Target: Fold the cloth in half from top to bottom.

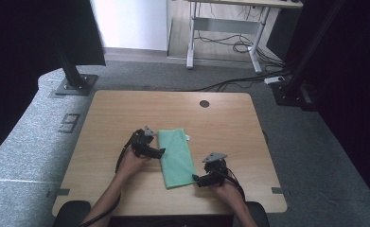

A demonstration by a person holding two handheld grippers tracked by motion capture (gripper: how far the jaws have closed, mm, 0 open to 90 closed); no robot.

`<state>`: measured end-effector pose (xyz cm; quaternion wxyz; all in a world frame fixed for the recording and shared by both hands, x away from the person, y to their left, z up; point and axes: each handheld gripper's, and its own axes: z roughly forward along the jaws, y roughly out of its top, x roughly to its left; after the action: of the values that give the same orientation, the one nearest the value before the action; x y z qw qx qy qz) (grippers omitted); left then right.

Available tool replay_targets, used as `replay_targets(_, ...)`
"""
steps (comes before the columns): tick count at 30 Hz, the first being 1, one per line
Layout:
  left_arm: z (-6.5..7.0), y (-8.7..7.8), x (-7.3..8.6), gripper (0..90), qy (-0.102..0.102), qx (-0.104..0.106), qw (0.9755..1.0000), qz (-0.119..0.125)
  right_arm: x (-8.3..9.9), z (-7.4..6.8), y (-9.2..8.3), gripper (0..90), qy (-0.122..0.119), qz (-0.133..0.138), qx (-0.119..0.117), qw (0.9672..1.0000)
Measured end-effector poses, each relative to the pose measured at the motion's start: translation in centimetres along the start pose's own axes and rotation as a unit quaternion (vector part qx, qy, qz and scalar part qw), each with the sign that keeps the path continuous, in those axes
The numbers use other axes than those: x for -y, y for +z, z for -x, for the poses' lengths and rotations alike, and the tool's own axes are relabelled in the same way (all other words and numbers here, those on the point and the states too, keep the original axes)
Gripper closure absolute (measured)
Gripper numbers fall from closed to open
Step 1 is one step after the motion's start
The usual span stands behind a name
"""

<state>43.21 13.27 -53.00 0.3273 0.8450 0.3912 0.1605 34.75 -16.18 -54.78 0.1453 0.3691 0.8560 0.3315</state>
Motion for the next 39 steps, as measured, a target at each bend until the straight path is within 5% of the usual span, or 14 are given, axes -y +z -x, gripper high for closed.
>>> replay_targets(8, 0.9, -0.4, 1.7, 0.0, 0.011, 0.019, 0.9997, -0.008, -0.3, -2.3, 0.3, 6.5, -0.024, -0.001, -0.025, 0.9994)
replay_targets(14, 0.9, -0.2, 2.8, 0.0, 0.001, 0.025, 0.9996, -0.014, -0.7, -2.4, 0.4, 7.6, -0.028, -0.002, -0.042, 0.9987)
replay_targets(26, 1.1, -0.2, 3.0, 0.0, -0.005, 0.017, 0.9998, -0.01, -4.8, 1.7, 2.2, 8.2, 0.006, 0.017, -0.03, 0.9994)
replay_targets(39, 1.2, -0.2, 3.0, 0.1, -0.008, 0.015, 0.9998, -0.01, -9.2, 4.0, 5.5, 27.0, 0.017, 0.023, -0.016, 0.9995)
